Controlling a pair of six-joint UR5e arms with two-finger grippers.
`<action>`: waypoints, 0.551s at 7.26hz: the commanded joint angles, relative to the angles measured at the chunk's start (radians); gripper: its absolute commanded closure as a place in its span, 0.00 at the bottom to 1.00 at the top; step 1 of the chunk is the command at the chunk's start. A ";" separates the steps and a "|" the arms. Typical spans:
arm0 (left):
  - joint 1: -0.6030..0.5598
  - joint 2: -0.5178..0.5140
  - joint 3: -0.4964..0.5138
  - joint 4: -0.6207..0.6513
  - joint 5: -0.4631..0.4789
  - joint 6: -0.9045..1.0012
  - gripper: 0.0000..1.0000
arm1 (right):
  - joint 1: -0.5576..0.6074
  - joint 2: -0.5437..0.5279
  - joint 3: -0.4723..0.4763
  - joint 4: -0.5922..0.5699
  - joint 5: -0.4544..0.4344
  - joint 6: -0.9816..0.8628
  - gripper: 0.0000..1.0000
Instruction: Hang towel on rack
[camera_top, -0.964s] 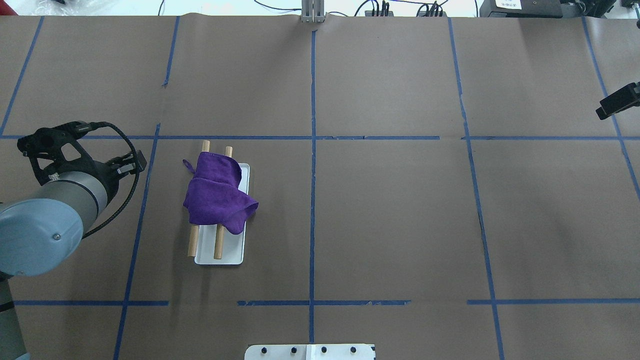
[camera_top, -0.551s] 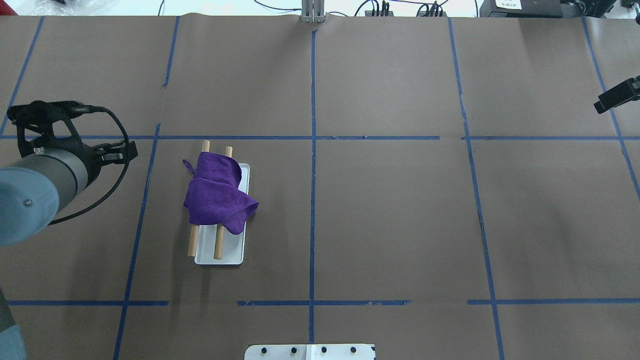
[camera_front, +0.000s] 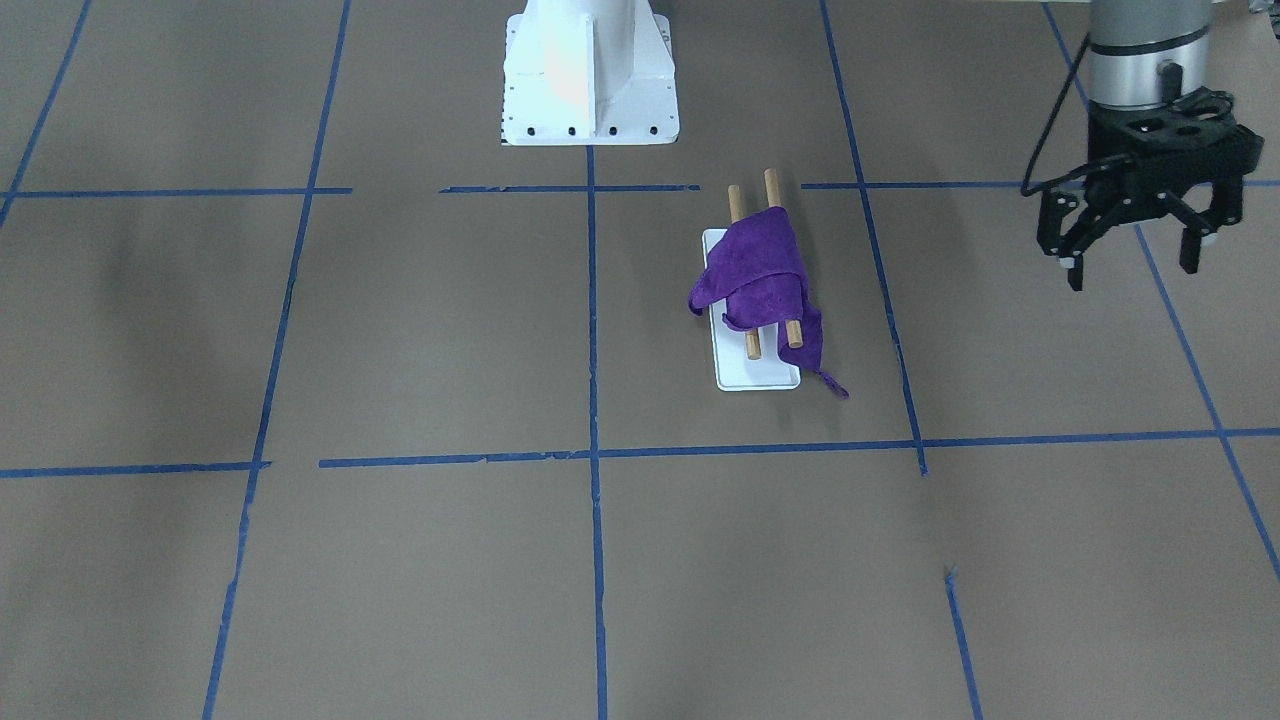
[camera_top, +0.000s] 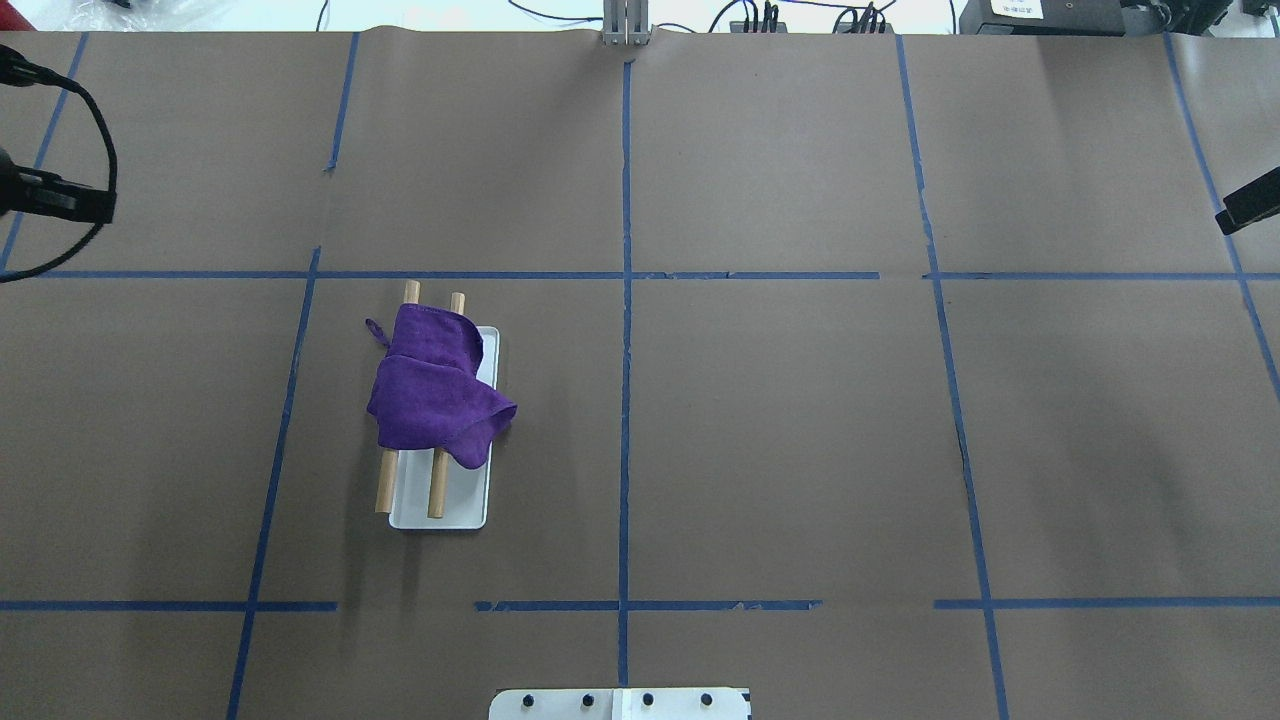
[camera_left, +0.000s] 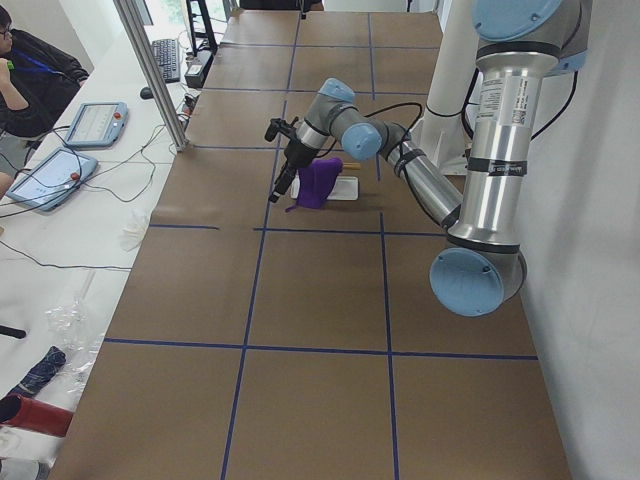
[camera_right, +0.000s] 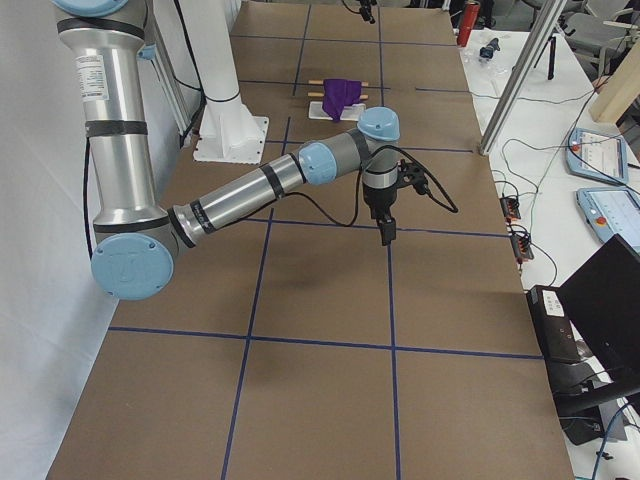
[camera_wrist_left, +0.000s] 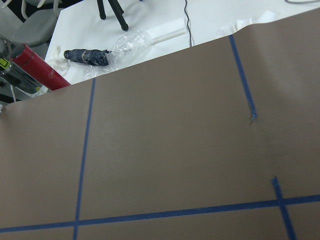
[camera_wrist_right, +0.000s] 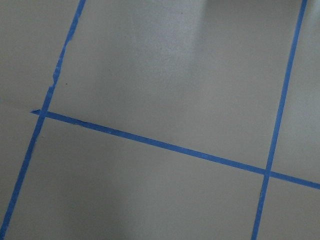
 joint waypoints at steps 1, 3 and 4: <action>-0.241 0.003 0.150 -0.046 -0.273 0.346 0.00 | 0.031 -0.023 -0.017 0.000 0.044 0.003 0.00; -0.404 0.006 0.334 -0.036 -0.449 0.578 0.00 | 0.077 -0.024 -0.066 0.002 0.107 0.001 0.00; -0.453 0.015 0.395 -0.030 -0.497 0.657 0.00 | 0.097 -0.024 -0.086 0.000 0.138 0.001 0.00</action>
